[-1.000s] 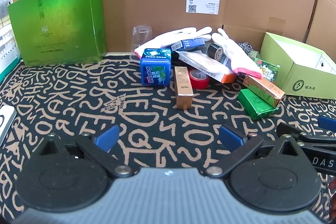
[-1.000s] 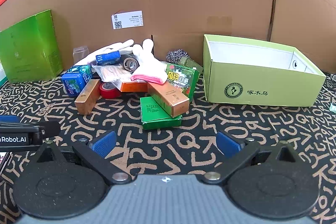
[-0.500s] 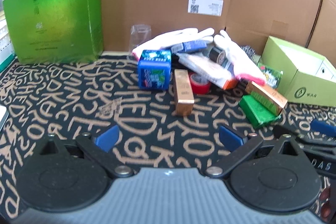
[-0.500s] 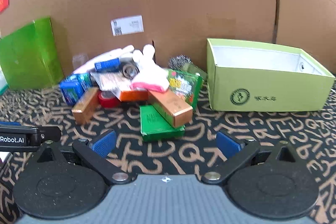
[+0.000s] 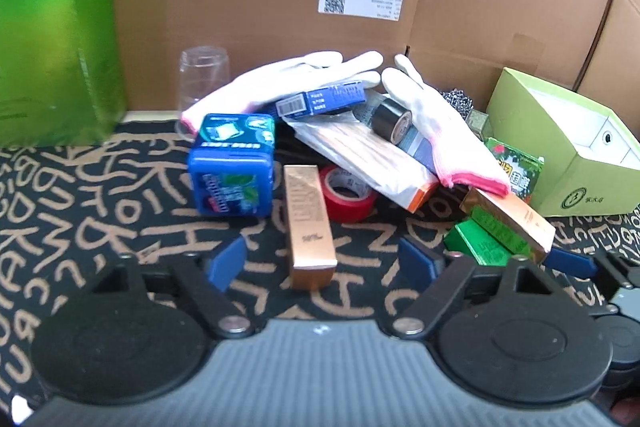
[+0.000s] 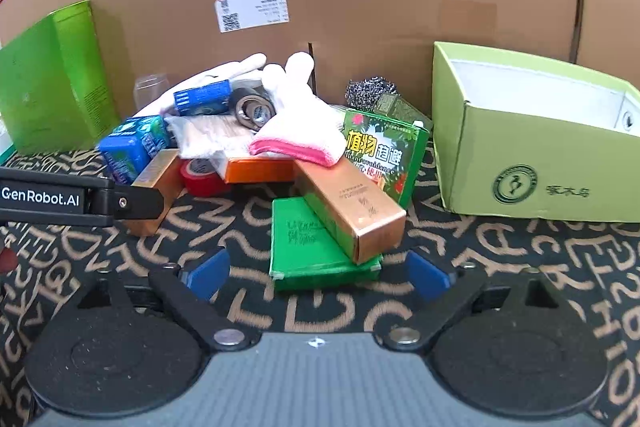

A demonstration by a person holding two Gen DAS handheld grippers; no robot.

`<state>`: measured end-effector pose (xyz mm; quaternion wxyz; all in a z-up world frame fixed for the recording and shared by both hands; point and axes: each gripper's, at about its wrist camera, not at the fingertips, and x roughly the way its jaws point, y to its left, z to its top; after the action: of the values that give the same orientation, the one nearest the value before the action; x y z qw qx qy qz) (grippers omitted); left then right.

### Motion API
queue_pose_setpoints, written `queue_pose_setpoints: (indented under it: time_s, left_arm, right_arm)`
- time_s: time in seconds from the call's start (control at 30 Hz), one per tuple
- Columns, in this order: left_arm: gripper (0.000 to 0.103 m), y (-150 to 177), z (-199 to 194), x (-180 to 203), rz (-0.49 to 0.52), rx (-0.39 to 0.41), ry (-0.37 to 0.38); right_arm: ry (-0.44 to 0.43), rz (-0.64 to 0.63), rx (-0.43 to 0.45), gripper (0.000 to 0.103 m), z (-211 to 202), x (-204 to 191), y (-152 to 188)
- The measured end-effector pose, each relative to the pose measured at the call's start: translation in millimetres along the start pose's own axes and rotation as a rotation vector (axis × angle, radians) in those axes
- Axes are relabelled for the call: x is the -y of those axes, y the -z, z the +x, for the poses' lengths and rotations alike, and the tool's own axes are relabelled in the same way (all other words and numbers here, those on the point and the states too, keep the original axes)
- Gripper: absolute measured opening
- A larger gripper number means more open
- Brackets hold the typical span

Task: Organize objects
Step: 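Reach both tools toward the pile of boxes on the table, then grasp the copper slim box with the left tool while the right tool grasps the green box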

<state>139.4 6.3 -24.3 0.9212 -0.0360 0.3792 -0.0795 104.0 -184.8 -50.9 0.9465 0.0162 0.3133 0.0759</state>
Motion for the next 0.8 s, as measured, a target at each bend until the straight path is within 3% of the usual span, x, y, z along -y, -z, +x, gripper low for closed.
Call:
queue_pose_setpoints:
  time_s: [0.07, 0.1, 0.27, 0.47, 0.57, 0.8]
  left_arm:
    - [0.038, -2.9, 8.0, -0.7, -0.001, -0.033, 0.018]
    - [0.030, -3.3, 11.5, -1.7, -0.011, -0.051, 0.024]
    - [0.028, 9.1, -0.9, -7.4, -0.030, -0.066, 0.058]
    - [0.026, 50.6, -48.7, -4.2, 0.033, -0.113, 0.140]
    - [0.037, 58.3, -57.1, 2.4, 0.054, -0.099, 0.130]
    - [0.034, 49.8, -41.7, 18.4, 0.076, -0.087, 0.098]
  right_arm:
    - [0.011, -0.005, -0.010, 0.085, 8.9, 1.8, -2.1]
    - [0.021, -0.008, -0.021, 0.067, 11.5, 2.3, -2.5]
    - [-0.027, 0.017, -0.042, 0.067, -9.5, 9.3, 5.5]
    - [-0.097, 0.002, -0.098, 0.067, -55.2, 11.0, 31.8]
    - [-0.128, -0.027, -0.113, 0.068, -73.8, 8.7, 44.3]
    - [-0.108, -0.063, -0.076, 0.074, -73.4, 1.1, 43.1]
